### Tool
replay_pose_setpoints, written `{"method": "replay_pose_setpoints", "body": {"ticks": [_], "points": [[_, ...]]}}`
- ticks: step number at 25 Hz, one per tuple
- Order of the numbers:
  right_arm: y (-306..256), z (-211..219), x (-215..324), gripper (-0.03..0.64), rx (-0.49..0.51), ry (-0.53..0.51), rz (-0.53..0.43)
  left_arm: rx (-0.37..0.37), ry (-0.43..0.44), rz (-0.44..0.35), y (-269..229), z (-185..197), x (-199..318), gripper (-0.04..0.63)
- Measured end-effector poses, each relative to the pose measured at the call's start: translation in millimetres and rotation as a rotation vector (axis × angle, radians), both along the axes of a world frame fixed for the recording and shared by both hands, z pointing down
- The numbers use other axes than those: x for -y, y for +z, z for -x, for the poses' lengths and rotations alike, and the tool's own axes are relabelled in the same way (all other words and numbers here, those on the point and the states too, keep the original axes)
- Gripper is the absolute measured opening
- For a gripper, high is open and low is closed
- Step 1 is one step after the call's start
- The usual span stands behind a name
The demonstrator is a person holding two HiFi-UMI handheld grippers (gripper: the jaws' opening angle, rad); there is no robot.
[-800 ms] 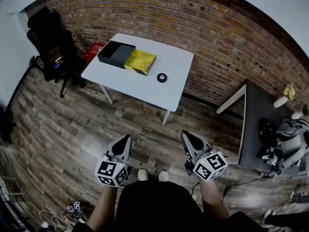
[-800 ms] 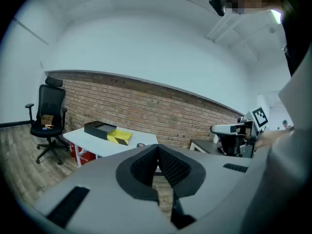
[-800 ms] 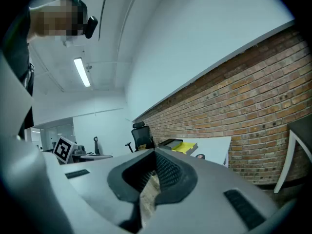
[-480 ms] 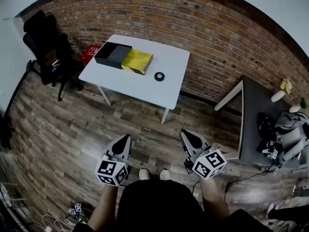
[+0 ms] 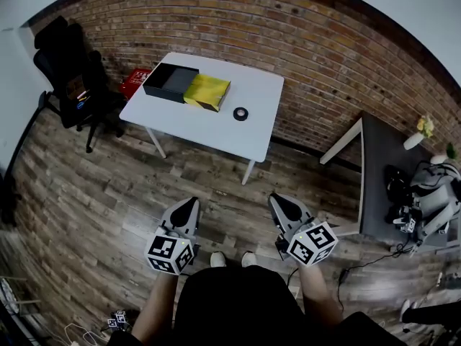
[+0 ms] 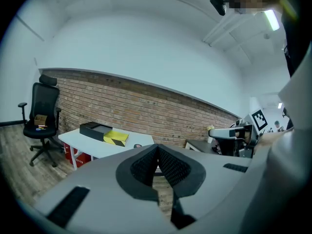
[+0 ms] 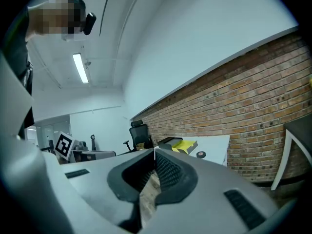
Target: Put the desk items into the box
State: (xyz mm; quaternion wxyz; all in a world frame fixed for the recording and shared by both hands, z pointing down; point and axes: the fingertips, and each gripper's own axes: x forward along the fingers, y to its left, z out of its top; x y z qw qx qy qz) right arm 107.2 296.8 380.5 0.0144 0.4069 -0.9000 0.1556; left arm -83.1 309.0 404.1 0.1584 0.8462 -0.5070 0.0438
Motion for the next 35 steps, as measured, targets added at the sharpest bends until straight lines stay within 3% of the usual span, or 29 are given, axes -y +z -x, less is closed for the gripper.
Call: {"method": "replay_pose_setpoints", "body": {"ticks": [21, 35], "points": [[3.8, 16.8, -6.5, 0.021, -0.011, 0.046, 0.019, 0.002, 0.043, 0.012, 12.7, 27.2, 0.8, 0.012], [21.8, 21.2, 87.8, 0.021, 0.018, 0.011, 0.047, 0.038, 0.040, 0.034, 23.0, 21.3, 83.2, 0.012]]}}
